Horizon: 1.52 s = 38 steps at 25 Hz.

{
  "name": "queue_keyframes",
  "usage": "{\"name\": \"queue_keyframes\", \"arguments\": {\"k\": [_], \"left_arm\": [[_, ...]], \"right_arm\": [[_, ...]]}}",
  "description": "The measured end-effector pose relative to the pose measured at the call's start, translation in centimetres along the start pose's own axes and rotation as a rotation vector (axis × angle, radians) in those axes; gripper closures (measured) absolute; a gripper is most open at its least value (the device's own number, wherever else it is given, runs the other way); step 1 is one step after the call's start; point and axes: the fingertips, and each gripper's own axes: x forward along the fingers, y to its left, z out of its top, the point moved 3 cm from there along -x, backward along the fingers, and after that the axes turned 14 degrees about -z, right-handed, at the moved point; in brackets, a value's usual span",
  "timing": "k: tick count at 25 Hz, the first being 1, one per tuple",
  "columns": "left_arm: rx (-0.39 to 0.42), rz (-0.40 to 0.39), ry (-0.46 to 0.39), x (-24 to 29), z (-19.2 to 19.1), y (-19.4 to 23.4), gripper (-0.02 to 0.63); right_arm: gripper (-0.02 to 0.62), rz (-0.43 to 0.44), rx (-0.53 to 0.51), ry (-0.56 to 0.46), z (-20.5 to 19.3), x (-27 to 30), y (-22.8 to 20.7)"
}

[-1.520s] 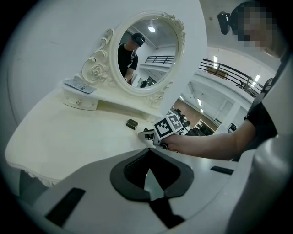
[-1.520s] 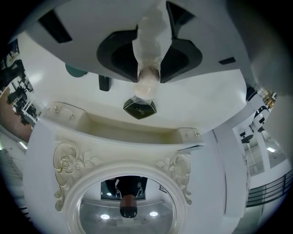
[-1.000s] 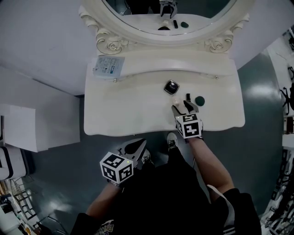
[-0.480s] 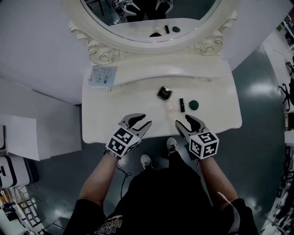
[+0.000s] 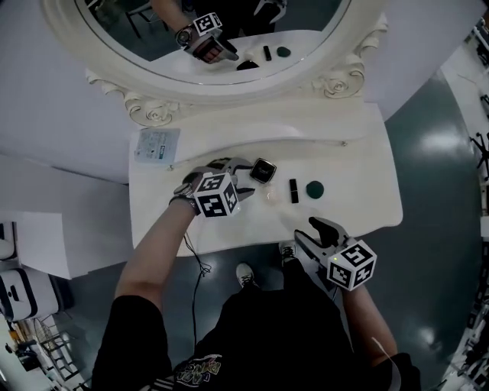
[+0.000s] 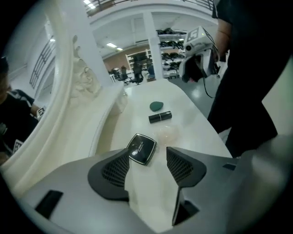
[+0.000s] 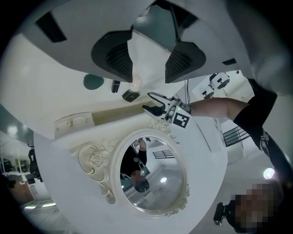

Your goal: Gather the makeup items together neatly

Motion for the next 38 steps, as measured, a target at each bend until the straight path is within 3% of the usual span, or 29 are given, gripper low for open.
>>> {"name": "queue_keyframes", "arguments": {"k": [3, 5, 11, 16, 26, 31, 33, 34, 38], "left_arm": [[0.096, -0.086, 0.092, 1.9, 0.0, 0.9, 0.279], [0.149, -0.111, 0.149, 2.9, -0.1, 1.5, 0.258], [0.225, -0.142, 0.204, 5.0, 0.1, 2.6, 0.256], [0.271, -0.183, 0.280, 6.8, -0.7, 2.5, 0.256], [0.230, -0.200, 0.340, 7.2, -0.5, 2.8, 0.239], [0.221, -0.189, 0.325, 7.0, -0.6, 2.9, 0.242], [0.200, -0.162, 0.333, 6.7, -0.9, 3.2, 0.269], [0.197, -0.146, 0.343, 6.5, -1.1, 3.3, 0.316], [0.163, -0.117, 0.354, 6.0, -1.9, 2.9, 0.318]], "right_arm": [[0.354, 0.025, 0.008, 0.001, 0.1, 0.0, -1.1], [0.354, 0.042, 0.005, 0.006, 0.1, 0.1, -1.7], [0.357, 0.085, -0.077, 0.006, 0.4, 0.2, -1.4], [0.357, 0.137, -0.086, 0.021, 0.2, 0.7, -0.3], [0.357, 0.209, -0.056, 0.063, -1.0, 1.2, 1.2], [0.357, 0.223, -0.042, 0.075, -1.5, 1.3, 1.2], [0.357, 0.224, -0.040, 0.073, -1.6, 1.2, 1.1], [0.357, 0.226, -0.038, 0.076, -1.6, 1.1, 1.0], [0.357, 0.228, -0.032, 0.083, -1.7, 0.9, 0.8]]}}
